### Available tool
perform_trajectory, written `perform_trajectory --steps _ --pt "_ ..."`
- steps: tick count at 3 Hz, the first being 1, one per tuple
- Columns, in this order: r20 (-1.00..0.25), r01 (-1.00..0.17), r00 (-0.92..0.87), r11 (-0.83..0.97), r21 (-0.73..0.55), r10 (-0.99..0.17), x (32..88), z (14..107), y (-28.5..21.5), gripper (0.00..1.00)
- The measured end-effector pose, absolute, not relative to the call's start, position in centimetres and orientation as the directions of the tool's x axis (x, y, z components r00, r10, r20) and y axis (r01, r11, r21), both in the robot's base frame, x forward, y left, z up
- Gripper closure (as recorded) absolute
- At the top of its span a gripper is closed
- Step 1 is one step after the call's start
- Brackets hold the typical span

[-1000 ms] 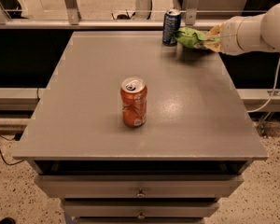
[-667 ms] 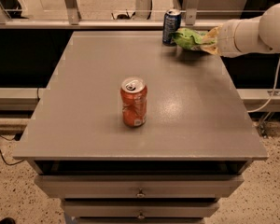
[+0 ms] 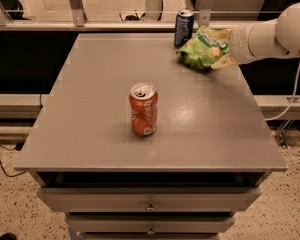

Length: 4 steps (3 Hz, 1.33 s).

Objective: Move green rice chip bag near pepsi can

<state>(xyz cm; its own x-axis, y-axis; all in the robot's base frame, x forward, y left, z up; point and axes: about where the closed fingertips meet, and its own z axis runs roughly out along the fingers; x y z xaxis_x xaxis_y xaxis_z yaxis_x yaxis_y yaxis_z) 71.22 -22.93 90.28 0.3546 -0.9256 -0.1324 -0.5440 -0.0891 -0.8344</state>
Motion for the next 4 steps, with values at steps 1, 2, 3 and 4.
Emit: perform_trajectory --steps 1,2,3,4 --pt "-0.14 -0.558 0.368 -0.098 -0.824 -0.919 70.9 90.0 -22.4 0.0" --pt "-0.161 -0.57 0.372 -0.089 -0.817 -0.914 70.3 90.8 -22.1 0.0" --pt "-0.208 -0.578 0.378 -0.054 -0.814 -0.902 68.6 93.7 -22.8 0.0" --pt "-0.269 -0.574 0.4 -0.011 -0.819 -0.876 65.5 98.2 -23.8 0.0"
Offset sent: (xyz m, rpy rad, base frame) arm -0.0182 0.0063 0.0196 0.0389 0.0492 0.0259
